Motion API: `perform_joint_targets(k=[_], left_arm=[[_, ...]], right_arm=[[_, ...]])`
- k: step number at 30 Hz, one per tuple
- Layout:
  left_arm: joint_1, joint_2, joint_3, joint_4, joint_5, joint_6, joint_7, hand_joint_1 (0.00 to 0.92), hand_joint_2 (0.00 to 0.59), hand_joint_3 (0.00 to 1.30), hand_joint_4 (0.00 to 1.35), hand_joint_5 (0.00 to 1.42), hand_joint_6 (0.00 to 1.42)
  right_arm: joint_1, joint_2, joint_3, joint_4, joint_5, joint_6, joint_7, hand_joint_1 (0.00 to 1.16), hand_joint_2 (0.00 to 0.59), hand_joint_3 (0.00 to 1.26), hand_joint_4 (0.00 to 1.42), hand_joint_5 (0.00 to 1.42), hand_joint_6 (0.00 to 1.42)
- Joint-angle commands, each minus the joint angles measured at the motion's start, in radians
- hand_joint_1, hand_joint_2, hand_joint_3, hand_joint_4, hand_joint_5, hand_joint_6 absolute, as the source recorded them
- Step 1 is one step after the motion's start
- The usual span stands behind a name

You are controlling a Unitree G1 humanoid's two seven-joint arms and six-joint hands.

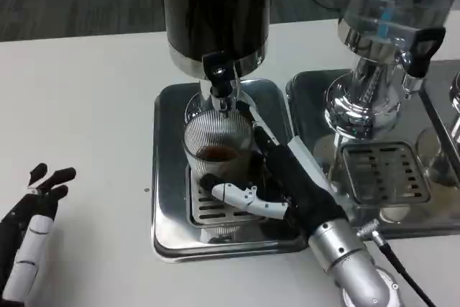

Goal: Grasp the cup under the faucet to collect the drink, then remove the cup.

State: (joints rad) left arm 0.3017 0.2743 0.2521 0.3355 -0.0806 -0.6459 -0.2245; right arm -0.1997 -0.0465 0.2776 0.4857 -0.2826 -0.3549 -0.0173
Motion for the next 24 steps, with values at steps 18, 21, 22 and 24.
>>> perform_joint_targets(k=[18, 21, 22, 24], left_arm=[[0.016, -0.004, -0.002, -0.009, -0.015, -0.011, -0.007, 0.000, 0.204, 0.33, 0.00, 0.16, 0.00], [0.019, -0.006, -0.001, -0.008, -0.017, -0.014, -0.006, 0.000, 0.205, 0.34, 0.01, 0.16, 0.00], [0.020, -0.007, 0.000, -0.008, -0.019, -0.015, -0.005, 0.000, 0.205, 0.34, 0.01, 0.16, 0.00], [0.021, -0.008, 0.000, -0.007, -0.022, -0.016, -0.006, 0.000, 0.206, 0.34, 0.01, 0.16, 0.00]], right_arm=[[-0.060, 0.060, -0.024, 0.103, 0.043, 0.013, 0.030, 0.71, 0.157, 0.00, 0.07, 0.18, 0.40], [-0.066, 0.057, -0.014, 0.110, 0.034, 0.009, 0.034, 0.72, 0.161, 0.00, 0.08, 0.21, 0.43], [-0.066, 0.057, -0.011, 0.109, 0.028, 0.007, 0.029, 0.73, 0.156, 0.00, 0.08, 0.21, 0.45], [-0.066, 0.060, -0.011, 0.114, 0.030, 0.014, 0.030, 0.74, 0.157, 0.00, 0.09, 0.23, 0.46]])
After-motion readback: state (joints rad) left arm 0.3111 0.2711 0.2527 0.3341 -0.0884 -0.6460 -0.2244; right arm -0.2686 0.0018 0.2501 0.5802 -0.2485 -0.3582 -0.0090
